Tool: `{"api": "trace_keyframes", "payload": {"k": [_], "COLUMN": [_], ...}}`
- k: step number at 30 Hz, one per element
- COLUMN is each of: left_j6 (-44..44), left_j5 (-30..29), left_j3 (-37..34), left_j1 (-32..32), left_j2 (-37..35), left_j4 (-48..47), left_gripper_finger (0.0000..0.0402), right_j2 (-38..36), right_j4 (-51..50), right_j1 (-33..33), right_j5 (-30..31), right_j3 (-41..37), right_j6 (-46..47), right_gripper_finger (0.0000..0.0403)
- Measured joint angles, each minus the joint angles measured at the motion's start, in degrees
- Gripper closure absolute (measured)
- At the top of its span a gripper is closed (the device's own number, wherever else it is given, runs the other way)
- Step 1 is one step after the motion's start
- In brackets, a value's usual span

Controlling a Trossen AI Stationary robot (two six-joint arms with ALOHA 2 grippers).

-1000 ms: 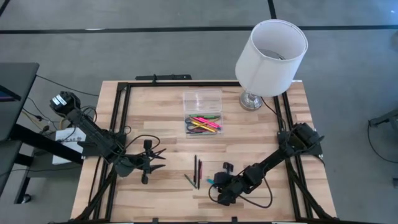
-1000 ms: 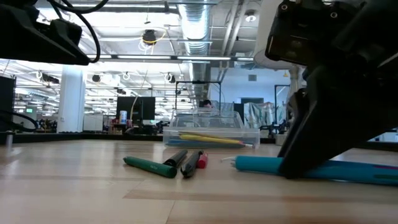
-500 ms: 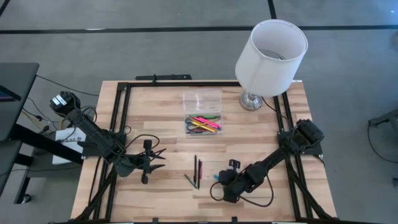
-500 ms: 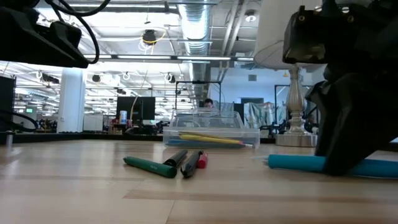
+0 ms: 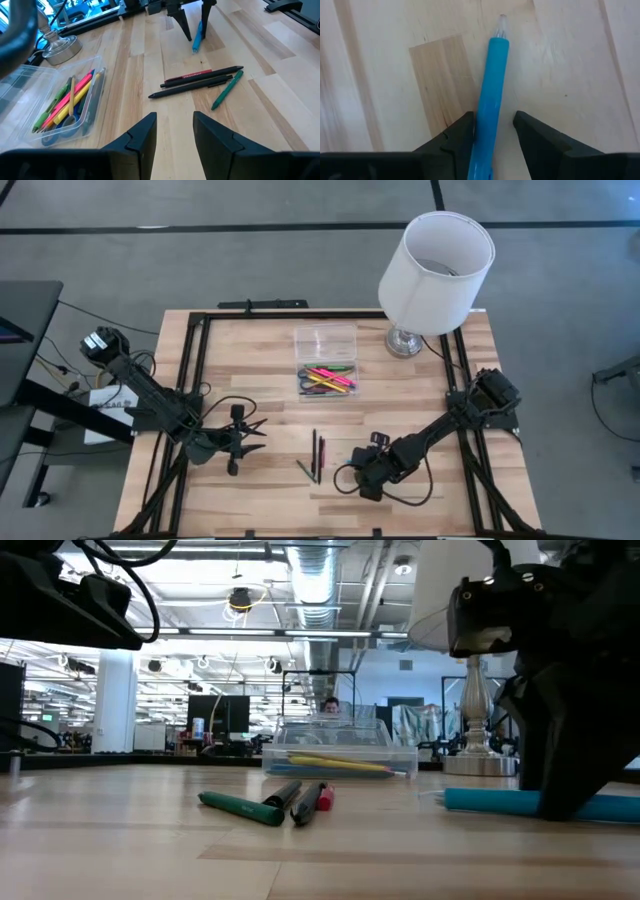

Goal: Pick & place school supplies into a supply box
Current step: Put the blue pen into the supply box

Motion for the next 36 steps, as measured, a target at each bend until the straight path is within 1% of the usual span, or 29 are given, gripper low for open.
{"api": "trace_keyframes", "payload": {"k": [4,17,27,31,36], "left_j6": [-0.2,-0.2,-0.2,-0.2,-0.2], "left_j5": [0.0,0.0,0.0,0.0,0.0], "left_j3": [0.0,0.0,0.0,0.0,0.0], "left_j1": [0.0,0.0,0.0,0.0,0.0], "left_j2": [0.0,0.0,0.0,0.0,0.0], "left_j4": [-0.2,-0.2,-0.2,-0.2,-0.2], "left_gripper_finger": [0.0278,0.0278,0.0278,0.0278,0.0278], "right_j2": [0.0,0.0,0.0,0.0,0.1], "right_j4": [-0.2,-1.4,-1.5,-1.4,-2.2], "right_j1": [0.0,0.0,-0.2,-0.2,-0.1], "right_j5": [-0.3,-0.3,0.2,2.3,4.5], "right_j3": [0.0,0.0,0.0,0.0,1.4], "right_j6": [0.0,0.6,-0.9,-2.7,-5.8], "right_gripper_finger": [0.0265,0.0326,0.0334,0.0338,0.0353]}}
